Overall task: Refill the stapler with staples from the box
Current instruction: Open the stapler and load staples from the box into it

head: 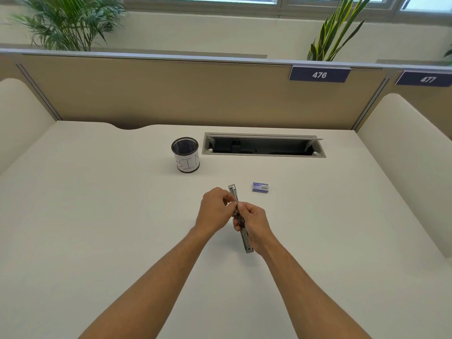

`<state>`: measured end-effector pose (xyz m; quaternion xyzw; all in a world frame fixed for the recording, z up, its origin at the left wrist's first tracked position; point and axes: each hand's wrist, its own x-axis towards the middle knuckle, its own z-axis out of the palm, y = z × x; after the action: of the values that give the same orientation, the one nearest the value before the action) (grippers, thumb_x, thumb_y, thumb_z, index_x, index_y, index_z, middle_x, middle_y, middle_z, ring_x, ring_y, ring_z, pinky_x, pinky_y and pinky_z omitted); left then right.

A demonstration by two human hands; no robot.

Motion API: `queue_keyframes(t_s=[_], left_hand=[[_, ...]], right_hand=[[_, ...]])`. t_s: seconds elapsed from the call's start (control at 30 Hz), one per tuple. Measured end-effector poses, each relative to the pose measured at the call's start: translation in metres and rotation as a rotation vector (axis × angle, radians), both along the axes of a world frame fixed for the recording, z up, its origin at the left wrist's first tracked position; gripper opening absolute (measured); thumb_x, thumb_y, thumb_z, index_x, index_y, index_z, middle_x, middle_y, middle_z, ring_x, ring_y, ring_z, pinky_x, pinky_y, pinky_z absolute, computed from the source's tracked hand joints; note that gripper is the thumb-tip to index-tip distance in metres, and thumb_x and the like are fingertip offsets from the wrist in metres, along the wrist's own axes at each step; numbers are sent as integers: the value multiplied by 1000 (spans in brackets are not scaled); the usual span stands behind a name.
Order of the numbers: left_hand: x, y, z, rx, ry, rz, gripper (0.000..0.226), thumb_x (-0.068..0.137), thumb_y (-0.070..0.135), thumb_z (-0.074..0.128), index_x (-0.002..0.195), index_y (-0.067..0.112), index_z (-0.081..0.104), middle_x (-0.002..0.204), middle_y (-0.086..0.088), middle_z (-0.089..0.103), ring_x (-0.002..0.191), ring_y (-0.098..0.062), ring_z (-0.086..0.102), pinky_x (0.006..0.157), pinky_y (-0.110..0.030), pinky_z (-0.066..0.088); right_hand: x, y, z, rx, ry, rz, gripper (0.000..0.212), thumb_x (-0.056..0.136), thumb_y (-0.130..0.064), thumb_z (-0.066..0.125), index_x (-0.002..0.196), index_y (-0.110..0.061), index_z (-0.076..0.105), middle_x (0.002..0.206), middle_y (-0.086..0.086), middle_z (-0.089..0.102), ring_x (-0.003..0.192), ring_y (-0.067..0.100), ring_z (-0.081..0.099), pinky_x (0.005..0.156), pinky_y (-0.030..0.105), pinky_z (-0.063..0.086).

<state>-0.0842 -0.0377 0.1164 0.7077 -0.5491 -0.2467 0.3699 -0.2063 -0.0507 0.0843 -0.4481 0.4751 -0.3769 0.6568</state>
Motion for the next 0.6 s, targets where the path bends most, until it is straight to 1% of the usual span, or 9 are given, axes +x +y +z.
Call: queue_keyframes(t_s=[0.1, 0.2, 0.33, 0.47, 0.53, 0.6], left_hand=[[2, -2, 1, 32, -4, -40, 11, 80, 14, 67, 74, 23, 65, 79, 7, 61, 77, -11, 61, 68, -23, 49], [4, -6, -1, 70, -39, -99, 7, 85, 14, 63, 80, 18, 63, 87, 2, 59, 80, -15, 60, 71, -26, 50], [7, -8, -5, 66, -45, -128, 6, 88, 15, 58, 83, 15, 61, 89, 3, 53, 76, -7, 55, 63, -16, 41], [12, -9, -8, 56, -33, -164, 9, 91, 16, 54, 83, 14, 57, 88, 3, 52, 74, -5, 53, 60, -15, 39], [14, -9, -9, 51, 7, -171, 11, 91, 16, 53, 82, 14, 57, 85, 6, 52, 72, -3, 52, 61, -12, 42], [17, -10, -9, 68, 123, -125, 11, 92, 17, 54, 83, 15, 58, 82, 6, 56, 71, -5, 52, 63, -13, 43]], right_hand=[[0, -1, 1, 6, 0, 2, 30, 102, -16, 46, 94, 0, 70, 73, 12, 61, 51, 17, 49, 47, 27, 43], [0, -2, 2, 11, -3, 4, 30, 101, -15, 47, 93, 3, 69, 71, 11, 59, 51, 17, 48, 47, 27, 42], [1, -4, 4, 24, -12, 13, 30, 101, -15, 47, 91, 2, 70, 70, 9, 59, 52, 18, 48, 48, 27, 41], [2, -5, 6, 53, -24, 29, 30, 101, -16, 47, 91, 1, 70, 70, 8, 60, 53, 17, 49, 49, 27, 42], [4, -6, 8, 81, -49, 28, 29, 101, -16, 47, 92, 0, 70, 71, 8, 60, 53, 17, 49, 49, 27, 42], [6, -7, 9, 125, -85, 17, 27, 101, -16, 47, 94, -2, 69, 73, 10, 60, 54, 17, 49, 49, 26, 42]])
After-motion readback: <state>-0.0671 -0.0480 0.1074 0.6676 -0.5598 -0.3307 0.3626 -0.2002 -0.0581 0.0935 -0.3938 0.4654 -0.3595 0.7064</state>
